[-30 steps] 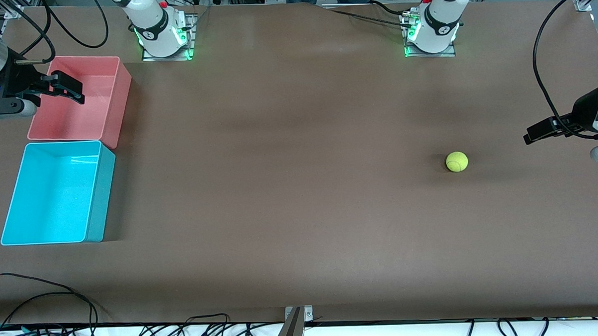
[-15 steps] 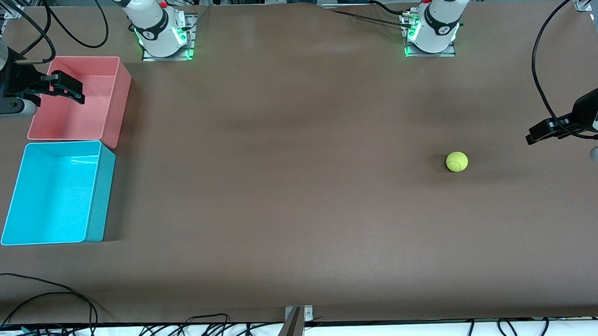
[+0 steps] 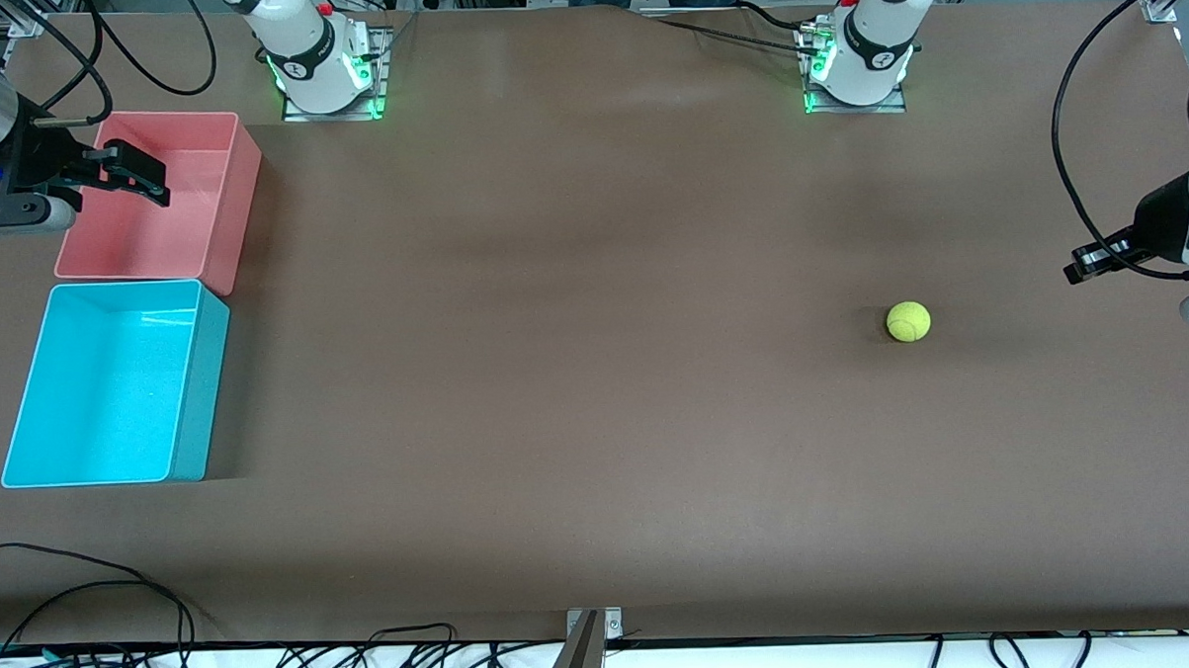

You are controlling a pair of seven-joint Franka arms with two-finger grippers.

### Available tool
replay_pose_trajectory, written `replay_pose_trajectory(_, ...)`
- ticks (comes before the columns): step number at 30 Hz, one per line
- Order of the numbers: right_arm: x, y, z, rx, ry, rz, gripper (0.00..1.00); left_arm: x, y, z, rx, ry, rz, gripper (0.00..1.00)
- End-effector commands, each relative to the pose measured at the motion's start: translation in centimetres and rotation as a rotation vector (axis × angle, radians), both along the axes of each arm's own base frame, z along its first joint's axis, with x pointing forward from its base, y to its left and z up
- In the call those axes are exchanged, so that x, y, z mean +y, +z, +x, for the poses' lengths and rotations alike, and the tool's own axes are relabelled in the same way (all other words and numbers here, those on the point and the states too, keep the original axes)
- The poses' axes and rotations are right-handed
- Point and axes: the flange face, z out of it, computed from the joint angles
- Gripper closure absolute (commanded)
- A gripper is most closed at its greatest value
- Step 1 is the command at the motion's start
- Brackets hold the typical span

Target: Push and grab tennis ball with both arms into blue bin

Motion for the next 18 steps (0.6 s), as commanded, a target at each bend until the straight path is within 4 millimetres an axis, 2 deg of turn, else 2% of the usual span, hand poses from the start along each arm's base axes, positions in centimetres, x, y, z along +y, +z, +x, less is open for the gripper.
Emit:
replay_pose_trajectory(1, 0.2, 0.9, -0.4, -0.001, -0.005, 0.013, 0.00, -0.3, 0.0, -0.4, 0.021, 0.179, 0.003, 1.00)
replay_pose_trajectory(7, 0.3, 0.9, -0.4, -0.002, -0.002, 0.013, 0.00, 0.3, -1.9, -0.7, 0.075, 0.455, 0.031, 1.00)
replay_pose_trajectory(14, 0.3, 0.9, -0.4, -0.002, -0.002, 0.013, 0.00, 1.0, -6.0, -0.7, 0.122, 0.733, 0.072, 1.00)
replay_pose_trajectory(18, 0.3, 0.9, -0.4, -0.002, -0.002, 0.013, 0.00, 2.7, -9.1, -0.8, 0.113, 0.938, 0.089, 1.00)
